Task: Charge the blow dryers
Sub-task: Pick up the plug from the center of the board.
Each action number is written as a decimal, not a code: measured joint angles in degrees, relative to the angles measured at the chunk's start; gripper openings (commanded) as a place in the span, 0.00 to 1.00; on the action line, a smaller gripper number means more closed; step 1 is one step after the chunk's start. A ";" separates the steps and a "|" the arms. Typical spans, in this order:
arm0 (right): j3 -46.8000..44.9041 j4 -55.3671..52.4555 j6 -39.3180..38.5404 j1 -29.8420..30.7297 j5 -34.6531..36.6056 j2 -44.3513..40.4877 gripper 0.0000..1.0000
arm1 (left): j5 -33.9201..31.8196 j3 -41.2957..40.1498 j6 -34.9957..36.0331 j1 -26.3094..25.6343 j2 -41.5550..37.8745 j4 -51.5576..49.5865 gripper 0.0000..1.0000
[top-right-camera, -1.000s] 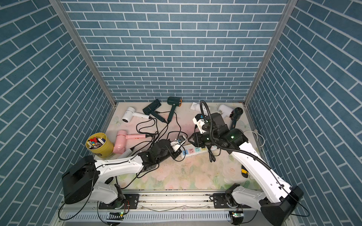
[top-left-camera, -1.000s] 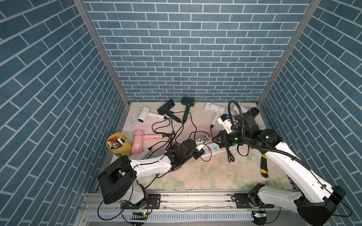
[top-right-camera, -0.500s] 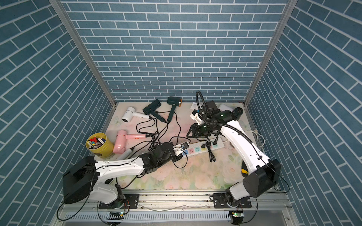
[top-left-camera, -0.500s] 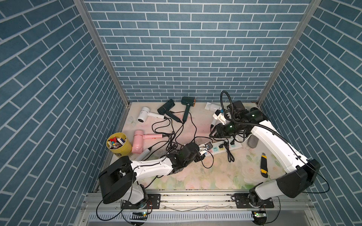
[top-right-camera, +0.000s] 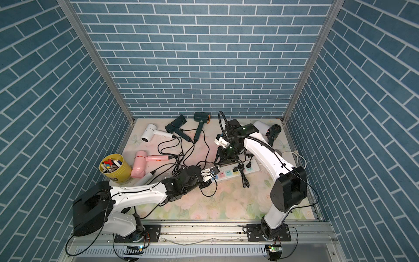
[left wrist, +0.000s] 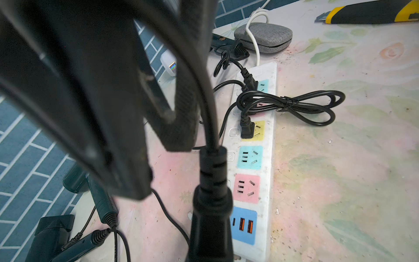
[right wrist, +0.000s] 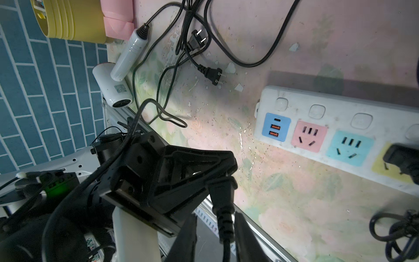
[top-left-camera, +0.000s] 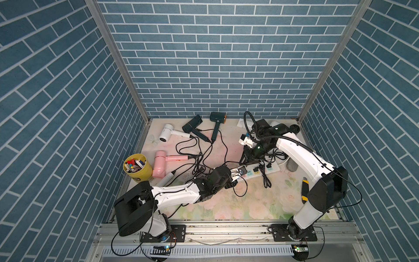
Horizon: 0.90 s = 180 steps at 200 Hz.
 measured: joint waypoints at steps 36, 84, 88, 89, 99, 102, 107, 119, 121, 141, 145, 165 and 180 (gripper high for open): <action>0.79 -0.22 -0.44 1.86 0.11 1.46 0.22 | 0.20 0.00 0.59 -0.26 0.00 -0.42 0.00; 0.81 -0.79 -0.48 2.78 2.56 2.43 0.30 | 0.17 -0.02 1.20 -0.48 0.00 -0.79 0.00; 0.81 -0.83 -0.48 2.80 2.86 2.43 0.30 | 0.17 -0.02 1.27 -0.48 0.00 -0.79 0.00; 0.81 -0.85 -0.48 2.82 2.89 2.43 0.30 | 0.17 -0.02 1.27 -0.48 0.00 -0.79 0.00; 0.81 -0.83 -0.48 2.91 3.32 2.43 0.30 | 0.17 -0.02 1.38 -0.48 0.00 -0.79 0.00; 0.81 -0.83 -0.48 2.93 3.43 2.43 0.29 | 0.15 -0.02 1.42 -0.48 0.00 -0.79 0.00; 0.76 -0.81 -0.46 2.93 3.56 2.38 0.29 | 0.15 -0.04 1.49 -0.48 0.00 -0.79 0.00; 0.28 -0.57 -0.44 2.93 3.67 2.12 0.26 | 0.17 -0.09 1.66 -0.50 0.00 -0.72 0.00; 0.17 -0.55 -0.39 2.93 3.69 2.03 0.26 | 0.17 -0.11 1.73 -0.52 0.00 -0.72 0.00; -0.90 -0.35 -0.37 2.93 3.63 1.66 0.25 | 0.26 -0.39 2.12 -0.70 0.00 -0.66 0.00; -1.16 -0.35 -0.37 2.93 3.63 1.60 0.25 | 0.33 -0.48 2.19 -0.70 0.00 -0.61 0.00; -2.14 -0.22 -0.37 2.89 3.72 1.27 0.25 | 0.46 -1.09 2.21 -0.79 0.00 -0.22 0.00; -2.75 -0.35 -0.37 2.60 3.76 0.68 0.27 | 0.26 -1.60 1.90 -0.72 -0.13 0.50 0.00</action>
